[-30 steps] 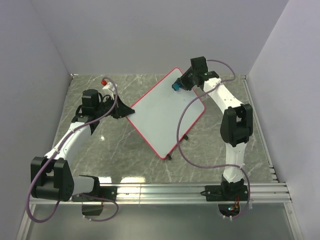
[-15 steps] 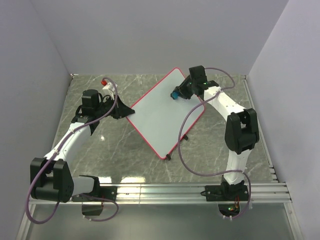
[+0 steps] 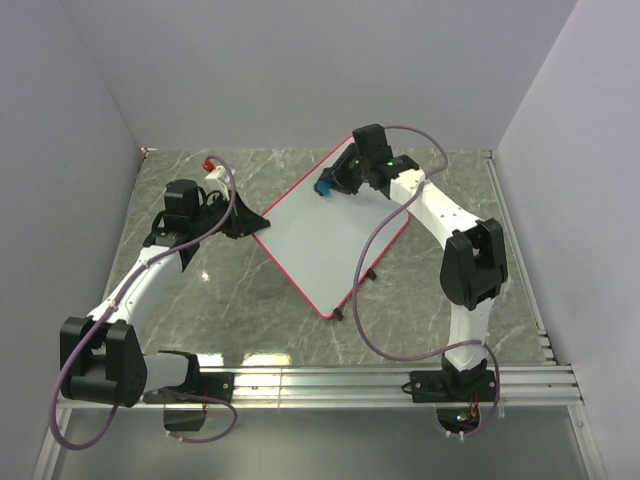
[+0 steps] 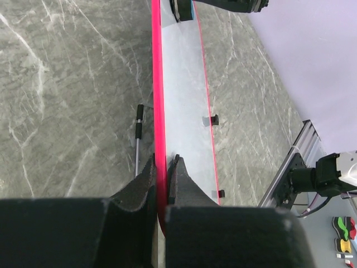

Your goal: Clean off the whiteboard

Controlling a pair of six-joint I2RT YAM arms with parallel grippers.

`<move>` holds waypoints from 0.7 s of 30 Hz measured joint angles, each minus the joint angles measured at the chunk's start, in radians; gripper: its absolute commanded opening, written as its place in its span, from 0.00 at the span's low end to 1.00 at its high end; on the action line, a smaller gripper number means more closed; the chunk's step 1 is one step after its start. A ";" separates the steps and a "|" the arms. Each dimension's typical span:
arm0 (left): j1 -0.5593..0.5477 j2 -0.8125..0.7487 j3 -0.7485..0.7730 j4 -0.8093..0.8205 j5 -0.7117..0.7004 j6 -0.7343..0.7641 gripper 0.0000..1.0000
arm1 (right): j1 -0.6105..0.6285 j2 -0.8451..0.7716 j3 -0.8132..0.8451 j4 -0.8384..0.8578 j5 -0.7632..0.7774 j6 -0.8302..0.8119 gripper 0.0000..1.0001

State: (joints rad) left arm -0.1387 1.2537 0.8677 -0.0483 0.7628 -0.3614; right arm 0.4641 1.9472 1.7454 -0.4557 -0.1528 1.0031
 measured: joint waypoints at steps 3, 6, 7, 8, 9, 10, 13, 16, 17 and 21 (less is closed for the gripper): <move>0.000 -0.004 -0.005 0.000 -0.007 -0.001 0.00 | -0.040 -0.006 -0.052 0.011 -0.006 0.010 0.00; 0.000 -0.008 -0.008 0.000 -0.011 -0.002 0.00 | -0.106 -0.008 -0.104 0.003 0.001 0.013 0.00; -0.001 -0.009 -0.009 0.000 -0.011 -0.002 0.00 | -0.133 -0.008 -0.120 -0.002 0.004 0.013 0.00; -0.002 -0.011 -0.010 0.000 -0.010 -0.002 0.00 | -0.158 -0.008 -0.135 -0.005 0.009 0.012 0.00; -0.004 -0.013 -0.010 0.002 -0.010 -0.002 0.00 | -0.181 -0.008 -0.150 -0.008 0.013 0.010 0.00; -0.007 -0.016 -0.010 0.003 -0.010 -0.001 0.00 | -0.204 -0.008 -0.165 -0.009 0.016 0.009 0.00; -0.013 -0.024 -0.012 0.006 -0.012 -0.001 0.00 | -0.261 -0.008 -0.218 -0.009 0.027 0.002 0.00; -0.014 -0.027 -0.014 0.006 -0.020 -0.002 0.00 | -0.285 -0.016 -0.289 0.010 0.031 0.002 0.00; -0.014 -0.027 -0.014 0.005 -0.022 -0.003 0.00 | -0.288 -0.023 -0.315 0.016 0.033 0.002 0.00; -0.014 -0.027 -0.014 0.004 -0.024 -0.003 0.00 | -0.291 -0.064 -0.412 0.042 0.037 0.002 0.00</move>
State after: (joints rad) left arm -0.1524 1.2270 0.8536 -0.0441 0.7387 -0.3645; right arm 0.1730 1.8832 1.3331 -0.4133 -0.1154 1.0054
